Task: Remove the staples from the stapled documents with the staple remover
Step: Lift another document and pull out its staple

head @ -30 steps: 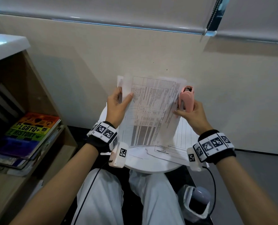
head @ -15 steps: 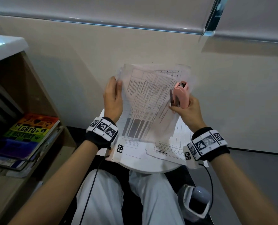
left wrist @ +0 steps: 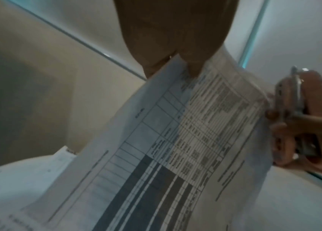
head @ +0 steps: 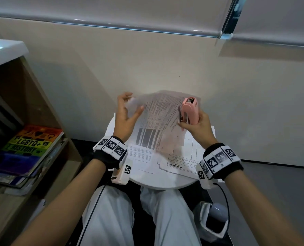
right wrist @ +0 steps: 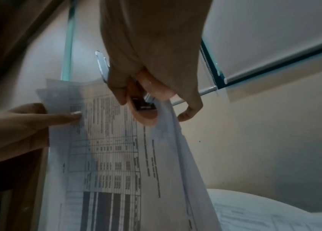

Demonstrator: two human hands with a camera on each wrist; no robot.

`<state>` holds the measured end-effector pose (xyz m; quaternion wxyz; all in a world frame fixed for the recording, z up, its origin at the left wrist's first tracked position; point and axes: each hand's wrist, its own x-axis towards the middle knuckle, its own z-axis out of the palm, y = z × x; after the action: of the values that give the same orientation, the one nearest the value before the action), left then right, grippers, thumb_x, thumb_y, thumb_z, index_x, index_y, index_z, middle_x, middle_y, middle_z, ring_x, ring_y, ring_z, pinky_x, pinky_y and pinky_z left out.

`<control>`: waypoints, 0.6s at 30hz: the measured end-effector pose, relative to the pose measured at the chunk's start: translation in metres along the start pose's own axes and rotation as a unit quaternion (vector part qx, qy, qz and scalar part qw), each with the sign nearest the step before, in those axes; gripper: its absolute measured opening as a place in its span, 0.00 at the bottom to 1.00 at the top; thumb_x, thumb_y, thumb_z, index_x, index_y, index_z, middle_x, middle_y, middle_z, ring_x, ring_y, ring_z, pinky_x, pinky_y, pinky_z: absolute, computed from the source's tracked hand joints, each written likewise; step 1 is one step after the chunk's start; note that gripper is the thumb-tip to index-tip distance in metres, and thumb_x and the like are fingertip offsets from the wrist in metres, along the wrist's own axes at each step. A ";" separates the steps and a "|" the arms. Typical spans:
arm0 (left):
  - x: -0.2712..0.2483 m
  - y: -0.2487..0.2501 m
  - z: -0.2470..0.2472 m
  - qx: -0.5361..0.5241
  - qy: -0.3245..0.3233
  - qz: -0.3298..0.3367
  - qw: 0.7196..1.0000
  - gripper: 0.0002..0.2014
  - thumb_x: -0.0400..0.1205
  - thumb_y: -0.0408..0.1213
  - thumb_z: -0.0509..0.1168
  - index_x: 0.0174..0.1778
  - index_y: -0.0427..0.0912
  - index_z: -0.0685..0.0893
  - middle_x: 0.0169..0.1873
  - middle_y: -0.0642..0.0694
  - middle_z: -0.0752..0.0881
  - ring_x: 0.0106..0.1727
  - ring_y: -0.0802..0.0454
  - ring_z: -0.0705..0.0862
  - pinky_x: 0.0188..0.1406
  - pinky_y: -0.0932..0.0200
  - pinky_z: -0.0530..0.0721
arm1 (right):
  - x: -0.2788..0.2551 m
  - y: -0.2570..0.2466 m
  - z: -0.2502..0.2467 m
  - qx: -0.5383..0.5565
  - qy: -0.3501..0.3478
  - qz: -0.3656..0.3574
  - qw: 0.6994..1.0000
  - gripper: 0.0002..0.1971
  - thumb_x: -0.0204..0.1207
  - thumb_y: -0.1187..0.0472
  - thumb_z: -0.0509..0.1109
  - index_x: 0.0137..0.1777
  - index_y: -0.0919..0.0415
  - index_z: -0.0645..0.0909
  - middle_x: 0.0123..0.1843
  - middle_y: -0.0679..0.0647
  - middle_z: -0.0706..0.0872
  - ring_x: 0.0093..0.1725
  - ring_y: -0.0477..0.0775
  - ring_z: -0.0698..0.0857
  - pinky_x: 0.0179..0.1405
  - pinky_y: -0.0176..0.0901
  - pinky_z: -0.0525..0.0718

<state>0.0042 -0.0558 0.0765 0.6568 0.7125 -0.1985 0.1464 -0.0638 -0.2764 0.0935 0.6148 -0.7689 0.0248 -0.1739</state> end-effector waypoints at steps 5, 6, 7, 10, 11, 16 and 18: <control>0.007 0.013 0.008 0.182 0.077 0.122 0.973 0.09 0.85 0.30 0.60 0.56 0.29 0.79 0.43 0.47 0.80 0.42 0.60 0.76 0.42 0.76 0.72 | 0.001 -0.016 0.013 0.004 0.052 -0.036 0.998 0.20 0.65 0.76 0.78 0.51 0.56 0.80 0.44 0.49 0.85 0.43 0.46 0.84 0.43 0.38 0.87; 0.009 0.020 0.011 0.196 0.100 0.143 0.965 0.08 0.84 0.28 0.60 0.56 0.29 0.79 0.43 0.46 0.80 0.42 0.60 0.75 0.42 0.79 0.71 | 0.001 -0.021 0.017 0.018 0.063 -0.054 0.996 0.21 0.65 0.75 0.78 0.51 0.52 0.80 0.47 0.52 0.85 0.45 0.47 0.84 0.43 0.36 0.88; 0.009 0.024 0.014 0.200 0.116 0.154 0.961 0.08 0.84 0.27 0.59 0.56 0.30 0.78 0.44 0.44 0.80 0.43 0.57 0.76 0.42 0.79 0.71 | 0.001 -0.025 0.020 0.028 0.068 -0.070 0.995 0.22 0.65 0.74 0.79 0.51 0.48 0.79 0.51 0.55 0.85 0.48 0.49 0.85 0.43 0.34 0.87; 0.006 0.033 0.015 0.144 0.133 0.118 0.973 0.10 0.84 0.34 0.63 0.59 0.36 0.74 0.47 0.47 0.80 0.45 0.52 0.80 0.41 0.67 0.79 | -0.002 -0.025 0.023 0.058 0.047 -0.099 0.992 0.26 0.64 0.72 0.80 0.52 0.42 0.77 0.60 0.62 0.83 0.55 0.55 0.85 0.46 0.36 0.88; 0.003 0.032 0.013 0.113 0.133 0.094 0.980 0.13 0.83 0.37 0.65 0.60 0.39 0.72 0.48 0.52 0.78 0.47 0.56 0.80 0.43 0.67 0.80 | -0.003 -0.020 0.022 0.067 0.031 -0.091 0.993 0.27 0.64 0.71 0.80 0.55 0.43 0.78 0.62 0.63 0.82 0.58 0.57 0.85 0.49 0.40 0.89; -0.002 0.006 0.002 -0.014 0.042 -0.061 0.997 0.16 0.81 0.38 0.68 0.60 0.44 0.69 0.53 0.58 0.81 0.50 0.78 0.82 0.48 0.73 0.83 | -0.005 0.012 0.015 0.042 -0.004 0.006 0.999 0.25 0.67 0.74 0.78 0.64 0.62 0.79 0.60 0.60 0.85 0.53 0.52 0.87 0.46 0.34 0.87; 0.000 -0.004 0.000 -0.038 0.017 -0.109 0.993 0.15 0.82 0.41 0.66 0.62 0.47 0.73 0.55 0.59 0.83 0.54 0.75 0.83 0.55 0.69 0.83 | -0.002 0.017 0.015 0.029 0.006 0.035 0.999 0.21 0.68 0.73 0.78 0.60 0.68 0.79 0.49 0.55 0.87 0.46 0.48 0.87 0.42 0.33 0.85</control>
<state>0.0063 -0.0552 0.0730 0.6988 0.7018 -0.1142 0.0782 -0.0585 -0.2658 0.0740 0.6423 -0.7483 0.0510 -0.1576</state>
